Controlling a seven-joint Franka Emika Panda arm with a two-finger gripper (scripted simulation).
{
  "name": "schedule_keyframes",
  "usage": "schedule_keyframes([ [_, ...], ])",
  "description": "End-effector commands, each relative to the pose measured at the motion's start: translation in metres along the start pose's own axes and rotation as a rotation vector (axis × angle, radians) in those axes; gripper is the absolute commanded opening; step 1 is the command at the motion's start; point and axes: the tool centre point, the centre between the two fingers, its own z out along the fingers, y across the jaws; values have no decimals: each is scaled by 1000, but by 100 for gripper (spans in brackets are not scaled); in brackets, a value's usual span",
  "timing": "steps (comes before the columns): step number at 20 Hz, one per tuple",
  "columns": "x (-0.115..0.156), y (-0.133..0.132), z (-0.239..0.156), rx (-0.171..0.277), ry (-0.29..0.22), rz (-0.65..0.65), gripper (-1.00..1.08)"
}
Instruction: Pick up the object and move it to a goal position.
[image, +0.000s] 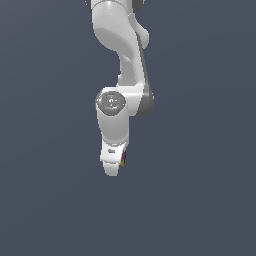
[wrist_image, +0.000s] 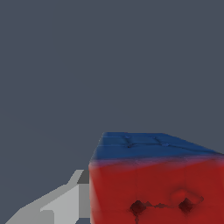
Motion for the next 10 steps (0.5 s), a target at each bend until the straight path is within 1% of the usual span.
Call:
schedule_keyframes([
  [1,4,5,-27,-3,1,-1,-100],
  [10,16,24,-122,-2,2,-1,-100],
])
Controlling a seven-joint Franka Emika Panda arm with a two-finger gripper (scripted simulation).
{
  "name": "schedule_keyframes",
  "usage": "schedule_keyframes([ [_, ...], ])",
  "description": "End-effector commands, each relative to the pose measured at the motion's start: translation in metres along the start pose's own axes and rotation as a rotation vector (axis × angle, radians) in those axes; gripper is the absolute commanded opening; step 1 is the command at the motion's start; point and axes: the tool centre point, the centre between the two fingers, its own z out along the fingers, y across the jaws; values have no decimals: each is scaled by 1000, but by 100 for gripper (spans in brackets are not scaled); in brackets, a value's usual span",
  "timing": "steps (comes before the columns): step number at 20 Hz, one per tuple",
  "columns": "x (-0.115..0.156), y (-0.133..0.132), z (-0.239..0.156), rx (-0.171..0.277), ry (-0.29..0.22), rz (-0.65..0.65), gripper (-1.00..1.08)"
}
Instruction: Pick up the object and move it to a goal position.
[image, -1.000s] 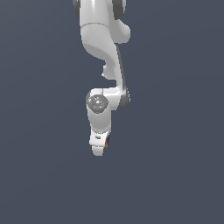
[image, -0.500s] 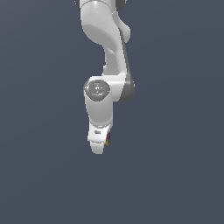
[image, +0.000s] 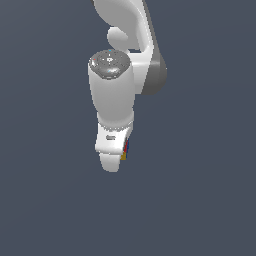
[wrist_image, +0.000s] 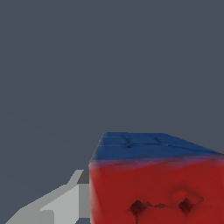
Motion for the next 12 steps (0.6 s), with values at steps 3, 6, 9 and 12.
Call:
schedule_keyframes([
  [3,5,9,-44,-1,1,0,-100],
  [6,8,15,-65,-1,0,1,-100],
  [9,10,19,-81,-1,0,1,-100],
  [12,11,22,-92,-1,-1,2,-100],
])
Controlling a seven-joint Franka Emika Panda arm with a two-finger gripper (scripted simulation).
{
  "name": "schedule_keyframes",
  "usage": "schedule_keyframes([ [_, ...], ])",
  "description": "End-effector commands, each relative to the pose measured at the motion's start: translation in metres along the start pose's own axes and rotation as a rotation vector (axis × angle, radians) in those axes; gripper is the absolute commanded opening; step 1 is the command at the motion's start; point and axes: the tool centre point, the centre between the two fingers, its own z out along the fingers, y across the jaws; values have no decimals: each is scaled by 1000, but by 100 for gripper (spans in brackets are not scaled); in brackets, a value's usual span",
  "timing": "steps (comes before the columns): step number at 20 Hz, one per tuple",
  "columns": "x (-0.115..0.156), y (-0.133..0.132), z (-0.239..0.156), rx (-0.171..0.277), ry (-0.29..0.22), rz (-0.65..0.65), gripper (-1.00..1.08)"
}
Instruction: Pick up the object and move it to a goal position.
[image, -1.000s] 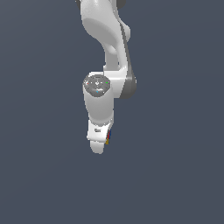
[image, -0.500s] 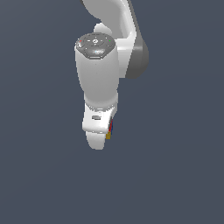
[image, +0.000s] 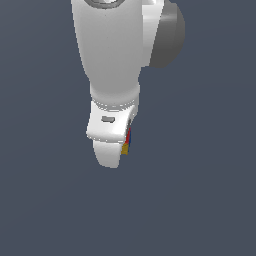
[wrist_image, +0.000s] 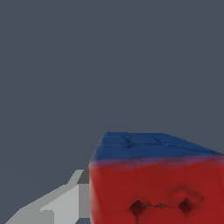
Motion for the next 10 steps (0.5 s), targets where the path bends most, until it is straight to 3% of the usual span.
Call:
schedule_keyframes([
  [1,1,3,-10,-1,0,1,-100],
  [10,2,6,-20,-1,-1,1,-100],
])
